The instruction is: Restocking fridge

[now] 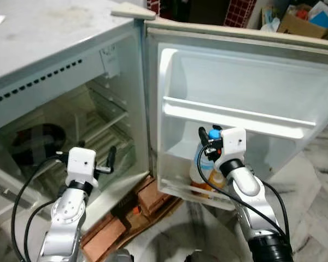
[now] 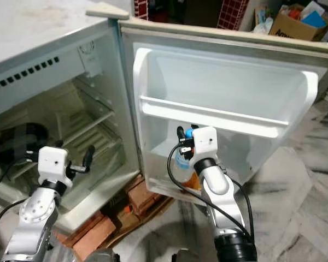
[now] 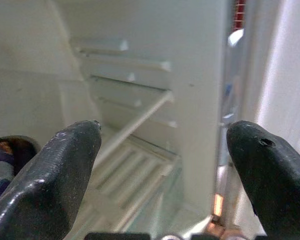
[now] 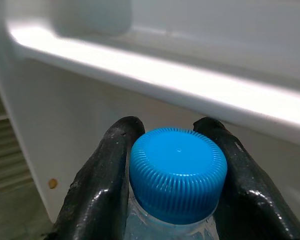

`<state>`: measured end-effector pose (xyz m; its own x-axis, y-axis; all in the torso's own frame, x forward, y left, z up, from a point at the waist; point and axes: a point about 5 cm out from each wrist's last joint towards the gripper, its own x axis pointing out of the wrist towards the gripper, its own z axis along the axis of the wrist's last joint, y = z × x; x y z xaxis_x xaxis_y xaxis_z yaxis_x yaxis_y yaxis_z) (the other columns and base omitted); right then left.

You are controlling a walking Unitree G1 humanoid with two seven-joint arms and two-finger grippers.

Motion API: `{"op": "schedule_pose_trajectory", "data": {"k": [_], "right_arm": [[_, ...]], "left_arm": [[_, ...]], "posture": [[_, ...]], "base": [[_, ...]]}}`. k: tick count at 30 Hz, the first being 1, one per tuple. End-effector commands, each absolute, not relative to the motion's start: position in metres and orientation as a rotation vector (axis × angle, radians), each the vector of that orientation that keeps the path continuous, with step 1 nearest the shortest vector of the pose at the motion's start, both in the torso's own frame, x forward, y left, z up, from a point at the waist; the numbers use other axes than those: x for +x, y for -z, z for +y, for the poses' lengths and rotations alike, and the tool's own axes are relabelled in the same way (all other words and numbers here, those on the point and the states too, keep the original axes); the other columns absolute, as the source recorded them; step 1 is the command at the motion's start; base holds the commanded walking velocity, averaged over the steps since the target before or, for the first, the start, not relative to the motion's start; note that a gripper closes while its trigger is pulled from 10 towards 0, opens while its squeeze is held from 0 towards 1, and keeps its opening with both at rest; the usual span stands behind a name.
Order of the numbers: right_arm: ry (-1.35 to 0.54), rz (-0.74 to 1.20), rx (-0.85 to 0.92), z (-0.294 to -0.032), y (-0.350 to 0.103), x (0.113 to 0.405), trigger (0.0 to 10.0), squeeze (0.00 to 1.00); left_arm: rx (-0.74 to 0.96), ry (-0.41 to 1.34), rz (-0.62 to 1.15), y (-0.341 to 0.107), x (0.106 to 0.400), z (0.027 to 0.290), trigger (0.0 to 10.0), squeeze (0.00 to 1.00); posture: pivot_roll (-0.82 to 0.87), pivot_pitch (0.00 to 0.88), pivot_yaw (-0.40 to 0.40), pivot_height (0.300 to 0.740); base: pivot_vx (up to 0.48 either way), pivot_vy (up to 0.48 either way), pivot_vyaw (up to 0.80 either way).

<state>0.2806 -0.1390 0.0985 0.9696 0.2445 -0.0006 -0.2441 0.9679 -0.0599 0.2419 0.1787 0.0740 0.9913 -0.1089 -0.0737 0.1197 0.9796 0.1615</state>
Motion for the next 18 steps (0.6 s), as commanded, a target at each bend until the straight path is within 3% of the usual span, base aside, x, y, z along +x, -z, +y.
{"op": "schedule_pose_trajectory", "data": {"k": [1, 10, 18], "right_arm": [[-0.242, -0.060, -0.056, -0.141, -0.110, 0.284, 10.0, 0.00], [-0.263, -0.058, -0.033, -0.134, -0.111, 0.285, 10.0, 0.00], [-0.274, -0.062, -0.023, -0.131, -0.111, 0.286, 10.0, 0.00]], "left_arm": [[0.166, 0.117, 0.066, -0.075, 0.242, 0.178, 10.0, 0.00], [0.179, 0.104, 0.070, -0.076, 0.240, 0.184, 10.0, 0.00], [0.187, 0.086, 0.087, -0.073, 0.239, 0.185, 10.0, 0.00]], "posture": [[0.05, 0.054, -0.001, 0.740], [0.06, 0.066, 0.002, 0.731], [0.06, 0.068, 0.001, 0.681]], "base": [[0.000, 0.000, 0.00], [0.000, 0.000, 0.00], [0.000, 0.000, 0.00]]}}
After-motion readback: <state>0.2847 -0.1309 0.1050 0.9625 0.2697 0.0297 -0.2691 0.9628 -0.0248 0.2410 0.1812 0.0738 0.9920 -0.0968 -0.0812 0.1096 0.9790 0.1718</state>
